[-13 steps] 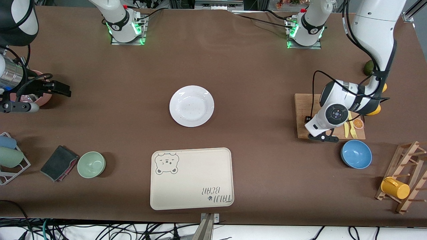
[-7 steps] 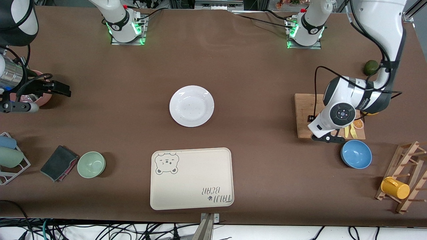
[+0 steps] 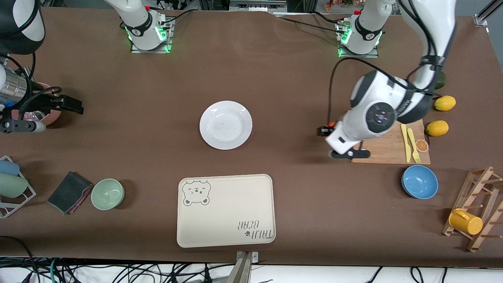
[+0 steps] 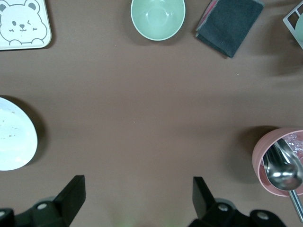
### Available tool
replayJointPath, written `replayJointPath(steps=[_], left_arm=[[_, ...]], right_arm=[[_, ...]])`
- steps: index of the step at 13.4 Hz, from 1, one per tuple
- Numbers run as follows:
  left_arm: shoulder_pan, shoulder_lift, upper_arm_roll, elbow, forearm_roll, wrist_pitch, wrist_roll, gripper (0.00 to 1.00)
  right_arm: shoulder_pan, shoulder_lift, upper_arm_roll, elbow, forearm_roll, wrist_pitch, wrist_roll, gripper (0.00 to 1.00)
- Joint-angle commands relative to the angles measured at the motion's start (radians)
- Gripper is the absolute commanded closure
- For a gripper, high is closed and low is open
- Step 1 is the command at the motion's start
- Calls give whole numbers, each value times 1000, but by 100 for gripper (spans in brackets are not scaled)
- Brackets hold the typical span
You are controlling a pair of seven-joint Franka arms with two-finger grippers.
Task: Place orange and plate with both arms
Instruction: 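Lift the orange with the left gripper and carry it to the plate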
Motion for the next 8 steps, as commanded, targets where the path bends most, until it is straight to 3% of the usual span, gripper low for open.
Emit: replayJointPath(steps=[1, 5, 8], left_arm=[[-132, 90, 6, 117, -65, 33, -197, 78], [-327, 169, 6, 162, -157, 308, -463, 77], [-430, 261, 7, 157, -154, 545, -563, 76]], right_arm=[[-6, -14, 6, -12, 7, -6, 14, 0], [-6, -14, 6, -12, 7, -6, 14, 0], [-6, -14, 6, -12, 7, -6, 12, 0]])
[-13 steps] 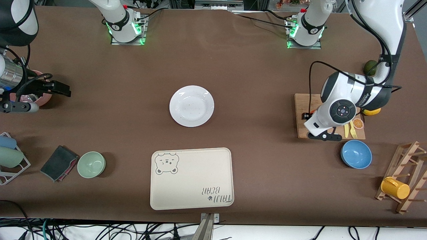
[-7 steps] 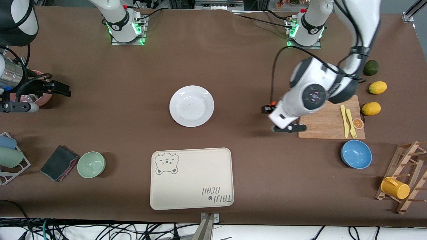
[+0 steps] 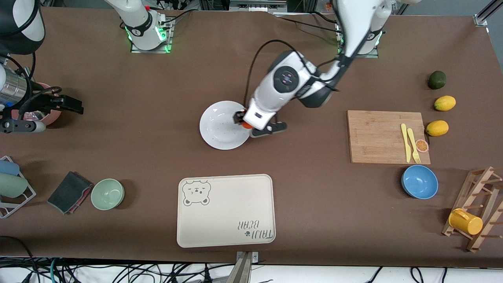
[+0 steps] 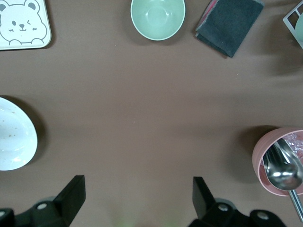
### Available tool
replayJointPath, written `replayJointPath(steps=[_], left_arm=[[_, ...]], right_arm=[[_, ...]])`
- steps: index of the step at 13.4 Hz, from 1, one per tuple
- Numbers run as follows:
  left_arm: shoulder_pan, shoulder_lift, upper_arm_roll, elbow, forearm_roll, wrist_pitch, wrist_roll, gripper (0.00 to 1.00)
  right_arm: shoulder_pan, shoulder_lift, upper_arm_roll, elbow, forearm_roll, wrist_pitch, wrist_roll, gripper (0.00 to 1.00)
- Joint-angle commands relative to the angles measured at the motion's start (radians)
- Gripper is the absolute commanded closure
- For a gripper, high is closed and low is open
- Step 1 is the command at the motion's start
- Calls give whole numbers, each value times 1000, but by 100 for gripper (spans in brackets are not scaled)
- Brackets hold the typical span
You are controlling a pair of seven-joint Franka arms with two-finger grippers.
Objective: Place orange and plate with both arms
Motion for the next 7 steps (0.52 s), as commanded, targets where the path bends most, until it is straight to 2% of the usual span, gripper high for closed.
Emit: replayJointPath(steps=[1, 3, 5, 6, 7], left_arm=[[-53, 79, 14, 26, -13, 86, -55, 75], [-58, 105, 17, 19, -11, 87, -58, 62], [-70, 156, 22, 20, 15, 97, -58, 57], [-66, 163, 23, 17, 24, 95, -58, 37], [-63, 167, 25, 17, 24, 95, -61, 0]], right_arm=[[-8, -11, 6, -12, 7, -5, 1, 0], [-6, 13, 7, -12, 8, -14, -10, 0], [-2, 33, 10, -18, 39, -42, -11, 0], [1, 56, 13, -23, 63, -47, -10, 0], [2, 91, 16, -32, 126, -45, -10, 0]])
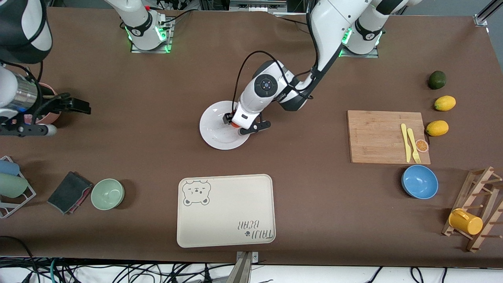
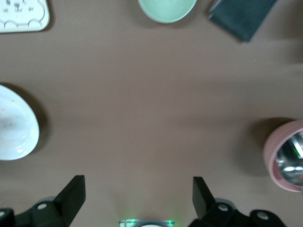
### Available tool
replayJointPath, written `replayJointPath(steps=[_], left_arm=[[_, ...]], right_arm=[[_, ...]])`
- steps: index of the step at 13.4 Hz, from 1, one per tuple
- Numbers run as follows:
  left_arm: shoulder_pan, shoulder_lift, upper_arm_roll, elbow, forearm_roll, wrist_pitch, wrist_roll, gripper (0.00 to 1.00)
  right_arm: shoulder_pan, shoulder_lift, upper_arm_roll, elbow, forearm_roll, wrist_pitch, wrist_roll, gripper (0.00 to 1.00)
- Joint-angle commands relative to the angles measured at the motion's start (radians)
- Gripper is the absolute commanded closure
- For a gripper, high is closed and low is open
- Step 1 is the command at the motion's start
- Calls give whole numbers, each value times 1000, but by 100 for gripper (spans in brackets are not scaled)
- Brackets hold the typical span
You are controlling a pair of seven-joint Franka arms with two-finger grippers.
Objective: Place orange and plate with both arms
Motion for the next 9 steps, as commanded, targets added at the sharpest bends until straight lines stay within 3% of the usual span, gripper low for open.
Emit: replayJointPath(steps=[1, 4, 6, 9], left_arm=[[-4, 17, 6, 21, 20, 4, -14, 0], [11, -39, 6, 23, 21, -34, -26, 0], [53, -99, 12, 29, 24, -162, -23, 0], [102, -185, 28, 36, 179, -356, -17, 0]], right_arm=[[-1, 76, 9, -20, 138, -15, -10, 0], [-3, 97, 9, -130, 339, 64, -16, 0], [-3, 76, 9, -257, 463, 153, -68, 0], [0, -8, 20, -525, 652, 381, -200, 0]])
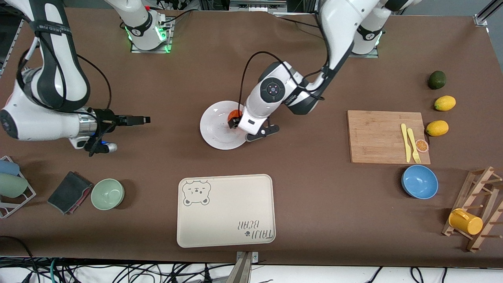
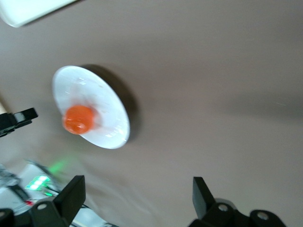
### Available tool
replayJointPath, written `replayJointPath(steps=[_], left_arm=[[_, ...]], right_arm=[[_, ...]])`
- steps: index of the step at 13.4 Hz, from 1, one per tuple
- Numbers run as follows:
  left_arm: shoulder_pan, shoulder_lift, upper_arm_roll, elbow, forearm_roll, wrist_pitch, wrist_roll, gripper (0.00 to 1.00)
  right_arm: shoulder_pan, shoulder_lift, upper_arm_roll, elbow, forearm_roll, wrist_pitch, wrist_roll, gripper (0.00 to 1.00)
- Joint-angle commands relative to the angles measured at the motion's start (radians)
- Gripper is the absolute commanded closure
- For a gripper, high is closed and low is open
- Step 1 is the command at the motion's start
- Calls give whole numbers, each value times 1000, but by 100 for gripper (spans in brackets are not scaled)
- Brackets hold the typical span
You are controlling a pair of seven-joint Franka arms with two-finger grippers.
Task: Place orange and plate with both arms
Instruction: 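Raise the left gripper away while the right gripper reaches the plate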
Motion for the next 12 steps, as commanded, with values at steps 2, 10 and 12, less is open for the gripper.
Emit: replayJointPath(steps=[2, 10, 12], left_arm=[[75, -117, 2, -17, 201, -203, 6, 0], [311, -254, -1, -14, 203, -438, 423, 0], [334, -272, -1, -14, 200, -464, 469, 0]], right_arm=[[-3, -123, 54, -328, 214, 276, -201, 0], [-1, 18, 286, -419, 611, 614, -508, 0], [0, 86, 327, -405, 699, 674, -583, 0]])
